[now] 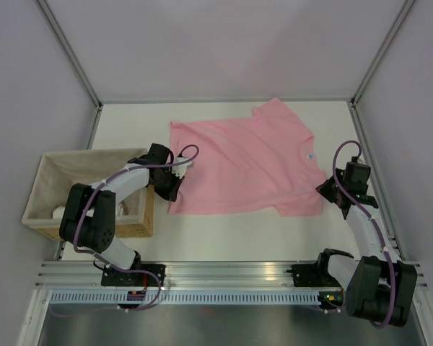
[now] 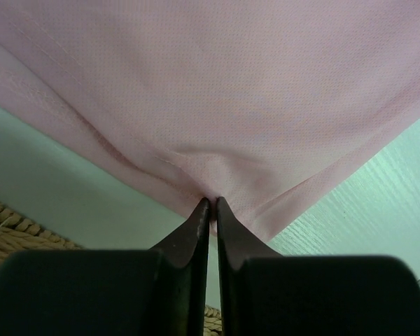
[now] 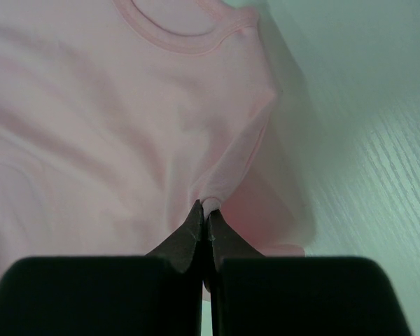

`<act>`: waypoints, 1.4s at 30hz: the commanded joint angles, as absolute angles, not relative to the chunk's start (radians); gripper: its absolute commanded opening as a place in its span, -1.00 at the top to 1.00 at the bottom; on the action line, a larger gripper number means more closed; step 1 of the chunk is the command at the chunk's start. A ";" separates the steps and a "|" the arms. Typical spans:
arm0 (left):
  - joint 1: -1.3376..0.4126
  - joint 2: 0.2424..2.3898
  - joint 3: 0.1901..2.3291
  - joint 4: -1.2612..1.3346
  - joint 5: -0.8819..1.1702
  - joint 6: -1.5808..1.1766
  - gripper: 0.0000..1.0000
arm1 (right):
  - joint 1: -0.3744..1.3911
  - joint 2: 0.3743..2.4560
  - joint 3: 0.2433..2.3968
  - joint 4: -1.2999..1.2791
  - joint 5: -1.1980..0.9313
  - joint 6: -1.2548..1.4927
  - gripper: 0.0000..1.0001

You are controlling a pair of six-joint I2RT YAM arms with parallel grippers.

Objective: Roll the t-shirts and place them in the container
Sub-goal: Flatten the tshirt

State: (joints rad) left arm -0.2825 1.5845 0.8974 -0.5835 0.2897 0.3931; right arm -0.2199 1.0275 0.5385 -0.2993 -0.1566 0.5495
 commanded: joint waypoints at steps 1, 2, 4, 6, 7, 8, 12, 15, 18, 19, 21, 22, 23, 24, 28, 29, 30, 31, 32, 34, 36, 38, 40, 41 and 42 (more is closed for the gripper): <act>-0.279 1.516 0.899 -0.545 0.290 0.400 0.76 | -0.224 1.005 0.538 -0.275 -0.146 0.546 1.00; -0.279 1.509 0.899 -0.545 0.293 0.403 0.76 | -0.224 1.003 0.538 -0.275 -0.146 0.546 1.00; -0.281 1.503 0.897 -0.545 0.302 0.407 0.73 | -0.225 1.005 0.537 -0.275 -0.147 0.548 0.99; -0.281 1.512 0.896 -0.543 0.305 0.413 0.57 | -0.224 1.008 0.535 -0.275 -0.150 0.546 0.99; -0.281 1.525 0.896 -0.542 0.304 0.414 0.55 | -0.224 1.006 0.535 -0.276 -0.150 0.548 0.99; -0.281 1.534 0.896 -0.545 0.304 0.416 0.54 | -0.224 1.006 0.535 -0.275 -0.150 0.548 1.00; -0.279 1.571 0.896 -0.545 0.307 0.417 0.55 | -0.224 1.002 0.541 -0.281 -0.146 0.540 1.00; -0.281 1.591 0.900 -0.540 0.284 0.413 0.55 | -0.225 0.997 0.546 -0.285 -0.143 0.540 1.00; -0.278 1.585 0.904 -0.538 0.252 0.399 0.50 | -0.224 0.997 0.548 -0.285 -0.143 0.540 0.99; -0.278 1.577 0.905 -0.537 0.249 0.391 0.45 | -0.225 0.997 0.546 -0.285 -0.143 0.540 0.99; -0.278 1.578 0.905 -0.540 0.242 0.382 0.37 | -0.224 0.999 0.546 -0.285 -0.143 0.540 0.99; -0.278 1.578 0.905 -0.543 0.242 0.379 0.36 | -0.224 0.999 0.546 -0.285 -0.143 0.538 0.99; -0.279 1.589 0.902 -0.557 0.250 0.374 0.36 | -0.225 0.999 0.546 -0.285 -0.143 0.540 0.99; -0.278 1.592 0.900 -0.563 0.255 0.373 0.36 | -0.224 1.000 0.546 -0.285 -0.143 0.540 1.00; -0.279 1.618 0.888 -0.572 0.268 0.374 0.36 | -0.224 1.003 0.551 -0.284 -0.141 0.538 0.99; -0.279 1.629 0.887 -0.574 0.281 0.373 0.37 | -0.225 1.003 0.552 -0.282 -0.141 0.540 0.99; -0.279 1.635 0.888 -0.575 0.284 0.371 0.38 | -0.225 1.005 0.555 -0.285 -0.141 0.540 0.99; -0.281 1.638 0.890 -0.575 0.284 0.373 0.39 | -0.224 1.006 0.558 -0.288 -0.143 0.540 1.00; -0.281 1.640 0.890 -0.577 0.290 0.373 0.40 | -0.225 1.005 0.560 -0.288 -0.141 0.540 0.99; -0.281 1.643 0.893 -0.577 0.287 0.374 0.45 | -0.224 1.003 0.561 -0.290 -0.140 0.538 0.99; -0.281 1.635 0.893 -0.577 0.290 0.374 0.54 | -0.224 1.003 0.561 -0.291 -0.138 0.538 0.99; -0.281 1.623 0.896 -0.575 0.291 0.374 0.72 | -0.224 1.005 0.563 -0.290 -0.137 0.540 0.99; -0.281 1.597 0.899 -0.577 0.293 0.382 0.72 | -0.224 1.008 0.566 -0.290 -0.137 0.537 0.99; -0.281 1.589 0.897 -0.577 0.291 0.385 0.71 | -0.225 1.009 0.566 -0.290 -0.135 0.537 1.00; -0.279 1.577 0.897 -0.577 0.290 0.391 0.68 | -0.225 1.011 0.568 -0.290 -0.135 0.537 0.99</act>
